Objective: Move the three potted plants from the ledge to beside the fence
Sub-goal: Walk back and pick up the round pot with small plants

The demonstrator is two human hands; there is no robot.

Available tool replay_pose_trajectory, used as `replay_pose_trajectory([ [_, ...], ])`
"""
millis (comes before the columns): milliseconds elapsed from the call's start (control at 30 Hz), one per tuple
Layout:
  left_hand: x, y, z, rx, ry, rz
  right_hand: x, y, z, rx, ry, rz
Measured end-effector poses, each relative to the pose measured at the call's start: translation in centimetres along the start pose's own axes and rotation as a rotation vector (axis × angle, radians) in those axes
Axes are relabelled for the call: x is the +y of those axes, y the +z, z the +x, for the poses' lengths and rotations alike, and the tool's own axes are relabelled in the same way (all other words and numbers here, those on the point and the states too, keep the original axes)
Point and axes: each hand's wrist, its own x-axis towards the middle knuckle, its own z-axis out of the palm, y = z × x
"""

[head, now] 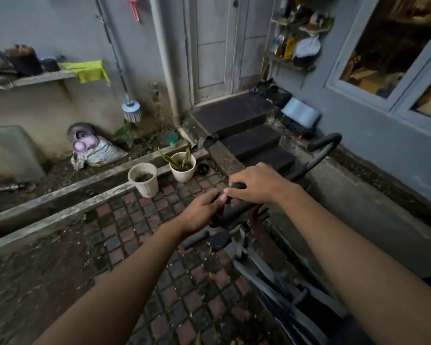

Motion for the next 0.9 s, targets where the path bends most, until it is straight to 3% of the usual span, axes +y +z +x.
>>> replay_pose_trajectory([
  [133,0.0,-1.2,0.8,-0.157,0.058,-0.044,-0.2,-0.8,2.6,-0.106,0.033,-0.06],
  [300,-0.8,-3.8,3.6,-0.445,0.231,0.248,-0.1,-1.6,5.6,-0.4,0.197,0.014],
  [433,-1.5,-10.0,6.1,-0.603,0.284,0.306,-0.5,-2.1,7.3,-0.372,0.306,0.048],
  [600,-3.2,-18.6,12.7,-0.399,0.276,0.195,-2.7,-2.5,12.7,-0.086,0.393,0.183],
  [733,-3.6,-22.5,18.8,-0.329,0.282,0.086,-3.2,-3.7,19.2,0.08,0.494,0.454],
  [900,-5.4,-29.0,25.2,-0.13,0.314,0.16,-0.1,-5.4,29.3,0.23,0.518,0.611],
])
